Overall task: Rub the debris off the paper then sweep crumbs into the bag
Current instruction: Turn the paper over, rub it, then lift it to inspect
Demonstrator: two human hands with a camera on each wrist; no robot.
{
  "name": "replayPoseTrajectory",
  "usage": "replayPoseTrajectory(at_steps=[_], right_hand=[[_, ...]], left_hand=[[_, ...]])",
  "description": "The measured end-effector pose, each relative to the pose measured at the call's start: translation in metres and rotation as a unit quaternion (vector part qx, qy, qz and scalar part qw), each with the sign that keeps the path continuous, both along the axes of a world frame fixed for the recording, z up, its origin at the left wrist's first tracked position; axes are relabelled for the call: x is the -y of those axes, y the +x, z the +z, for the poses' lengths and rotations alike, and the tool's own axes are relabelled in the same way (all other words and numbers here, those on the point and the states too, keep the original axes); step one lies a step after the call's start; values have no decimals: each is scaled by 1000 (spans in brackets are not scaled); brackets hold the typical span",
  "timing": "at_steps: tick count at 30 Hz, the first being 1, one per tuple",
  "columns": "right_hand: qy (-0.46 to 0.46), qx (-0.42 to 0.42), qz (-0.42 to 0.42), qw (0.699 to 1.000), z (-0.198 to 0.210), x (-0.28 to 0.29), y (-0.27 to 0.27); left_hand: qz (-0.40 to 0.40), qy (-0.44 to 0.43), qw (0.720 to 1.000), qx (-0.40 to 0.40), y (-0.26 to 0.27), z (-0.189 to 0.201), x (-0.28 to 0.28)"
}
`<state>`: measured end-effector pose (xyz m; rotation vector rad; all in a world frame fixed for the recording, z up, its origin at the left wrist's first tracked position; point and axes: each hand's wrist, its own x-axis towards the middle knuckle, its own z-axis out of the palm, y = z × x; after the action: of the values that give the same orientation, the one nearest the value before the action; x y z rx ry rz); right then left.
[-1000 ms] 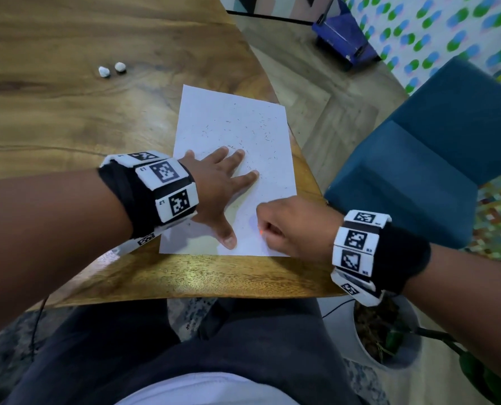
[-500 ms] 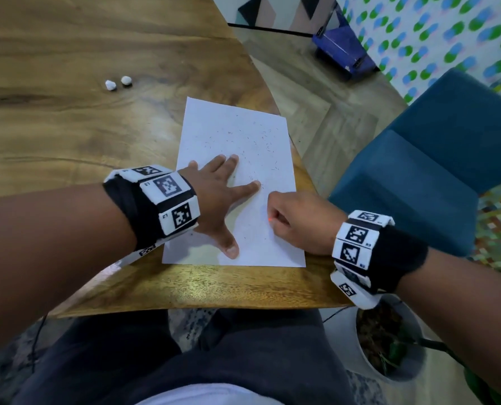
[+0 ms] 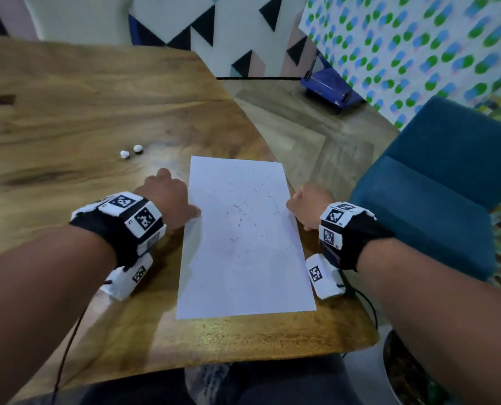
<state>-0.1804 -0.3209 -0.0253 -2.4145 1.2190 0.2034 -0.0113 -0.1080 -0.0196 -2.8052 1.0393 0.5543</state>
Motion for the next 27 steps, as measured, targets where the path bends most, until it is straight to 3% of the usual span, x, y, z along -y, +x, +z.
replayPoseTrajectory(at_steps=[6,10,14,20,24,27], right_hand=[[30,13,-48,998,-4,2,15],[30,25,-54,998,-3,3,16],[55,30,-58,996,0,2,12],[163,142,-138,966,7,20,0],[223,241,-144,934,26,24,-1],[215,335,-127,908,49,23,2]], left_hand=[[43,-104,990,-81,-1,-2,0],[95,-235,953,-164,-13,3,0],[96,-284,941,-155,-12,5,3],[67,-413,898,-134,-4,26,4],[64,-488,859,-139,-3,42,1],[81,-517,843,-127,2,52,-2]])
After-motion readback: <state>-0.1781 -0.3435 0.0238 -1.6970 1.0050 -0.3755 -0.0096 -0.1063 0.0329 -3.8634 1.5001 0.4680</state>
